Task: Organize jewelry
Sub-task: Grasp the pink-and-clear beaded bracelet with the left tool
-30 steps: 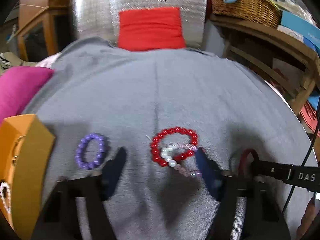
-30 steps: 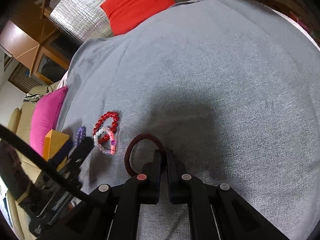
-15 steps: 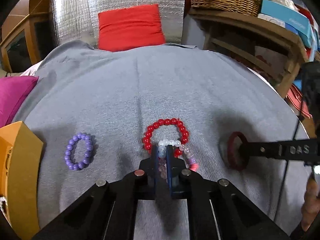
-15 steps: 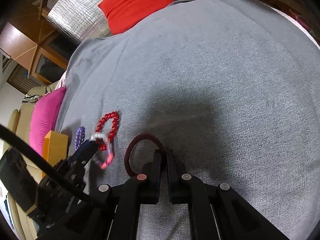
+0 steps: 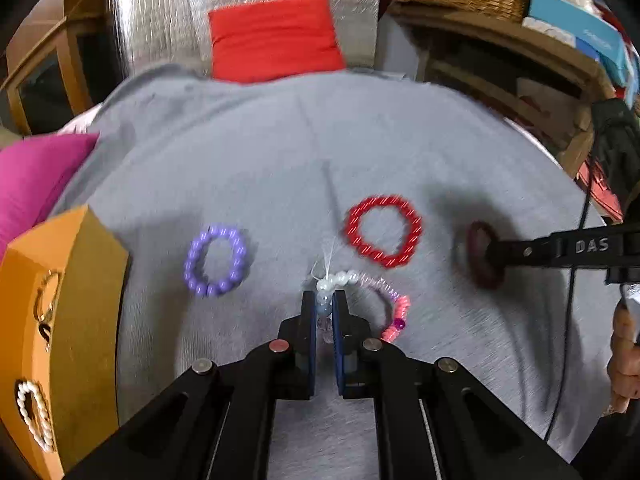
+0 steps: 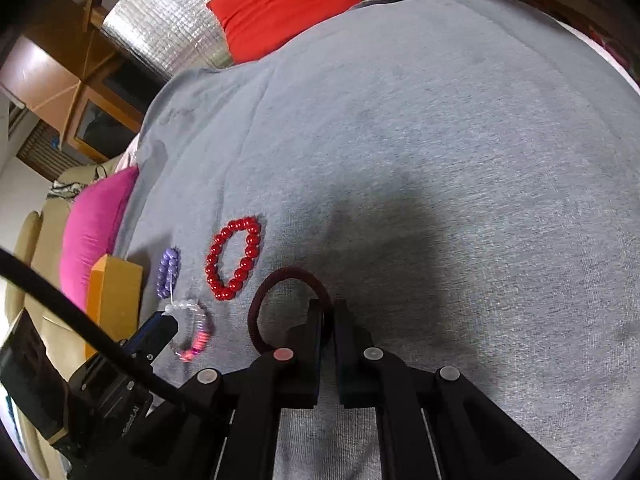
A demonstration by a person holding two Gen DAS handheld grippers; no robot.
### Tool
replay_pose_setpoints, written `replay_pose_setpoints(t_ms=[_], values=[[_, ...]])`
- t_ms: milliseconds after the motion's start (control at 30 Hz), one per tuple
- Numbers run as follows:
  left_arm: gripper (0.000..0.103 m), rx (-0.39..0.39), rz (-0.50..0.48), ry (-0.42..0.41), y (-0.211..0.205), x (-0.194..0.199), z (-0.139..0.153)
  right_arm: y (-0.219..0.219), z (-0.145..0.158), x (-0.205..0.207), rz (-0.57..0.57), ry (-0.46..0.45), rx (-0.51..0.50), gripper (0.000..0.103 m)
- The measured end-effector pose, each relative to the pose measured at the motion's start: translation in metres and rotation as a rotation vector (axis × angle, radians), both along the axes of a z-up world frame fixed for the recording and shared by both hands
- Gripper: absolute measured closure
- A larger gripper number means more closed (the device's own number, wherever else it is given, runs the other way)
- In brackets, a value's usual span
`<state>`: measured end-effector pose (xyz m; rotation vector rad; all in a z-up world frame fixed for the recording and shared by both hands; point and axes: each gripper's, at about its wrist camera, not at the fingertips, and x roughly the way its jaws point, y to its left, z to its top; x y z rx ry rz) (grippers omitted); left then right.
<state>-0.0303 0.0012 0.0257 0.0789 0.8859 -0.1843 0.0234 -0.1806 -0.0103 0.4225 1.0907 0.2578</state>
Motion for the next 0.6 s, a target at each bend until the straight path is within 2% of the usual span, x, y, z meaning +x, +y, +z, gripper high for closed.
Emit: replay_pose_setpoints(t_ms=[133,200,233,267,533,600], values=[[0.093,0.004,0.026,0.043,0.007,0.003,-0.007,0.006,0.0,-0.001,-0.001,-0.006,-0.022,0.096],[0.073,-0.005,0.037,0.052,0.011,0.004,-0.007,0.005,-0.001,0.0,-0.001,-0.003,-0.016,0.095],[0.056,-0.007,0.045,0.05,0.013,0.003,-0.006,0.005,-0.002,0.001,-0.002,0.001,-0.01,0.095],[0.049,-0.009,0.047,0.045,0.015,0.002,-0.005,0.004,-0.002,0.001,-0.004,0.004,-0.004,0.095],[0.049,0.0,-0.018,0.057,0.004,-0.003,-0.011,-0.002,-0.004,0.002,-0.014,0.009,0.025,0.094],[0.053,-0.034,-0.026,0.057,0.007,0.001,-0.01,-0.003,-0.004,0.002,-0.019,0.007,0.028,0.093]])
